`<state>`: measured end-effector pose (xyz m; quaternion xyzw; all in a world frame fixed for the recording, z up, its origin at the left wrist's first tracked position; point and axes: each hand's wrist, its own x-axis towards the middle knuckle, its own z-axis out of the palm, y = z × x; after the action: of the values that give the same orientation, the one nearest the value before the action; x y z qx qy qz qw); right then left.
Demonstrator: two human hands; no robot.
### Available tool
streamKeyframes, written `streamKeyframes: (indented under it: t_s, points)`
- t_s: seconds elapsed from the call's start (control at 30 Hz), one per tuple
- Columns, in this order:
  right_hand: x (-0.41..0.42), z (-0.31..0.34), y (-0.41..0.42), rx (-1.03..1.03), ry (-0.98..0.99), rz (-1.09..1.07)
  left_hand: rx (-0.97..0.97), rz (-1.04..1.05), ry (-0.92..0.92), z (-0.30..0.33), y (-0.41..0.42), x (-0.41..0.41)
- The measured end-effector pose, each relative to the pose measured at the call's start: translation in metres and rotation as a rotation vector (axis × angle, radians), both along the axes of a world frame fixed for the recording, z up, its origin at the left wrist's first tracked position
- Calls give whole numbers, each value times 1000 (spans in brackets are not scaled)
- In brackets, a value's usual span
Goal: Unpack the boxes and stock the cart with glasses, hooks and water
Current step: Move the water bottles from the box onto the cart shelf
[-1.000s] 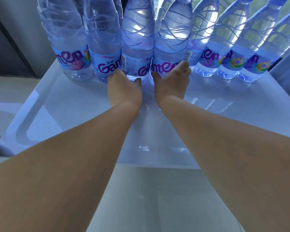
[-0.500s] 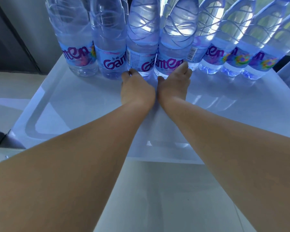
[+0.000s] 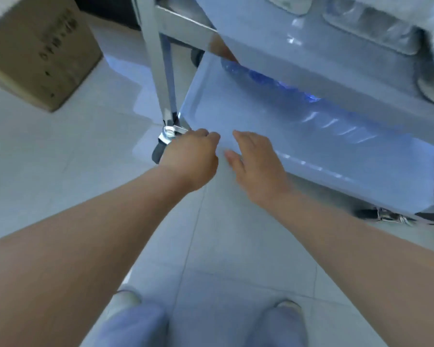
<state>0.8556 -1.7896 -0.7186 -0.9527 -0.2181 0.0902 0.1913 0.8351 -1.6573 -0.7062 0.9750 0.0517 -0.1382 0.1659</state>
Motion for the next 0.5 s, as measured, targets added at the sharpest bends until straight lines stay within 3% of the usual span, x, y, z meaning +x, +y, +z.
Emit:
streamKeyframes:
  t_s: [0.07,0.3,0.5]
  points:
    - [-30,52,22,-82,134,87,-36,36,56,41,28,-37]
    - [-85,232,134,-105,222,191,-100,128,115,223,144,-123]
    - [-96,319,252,-53,272,179,42,153,123,331,267,-151]
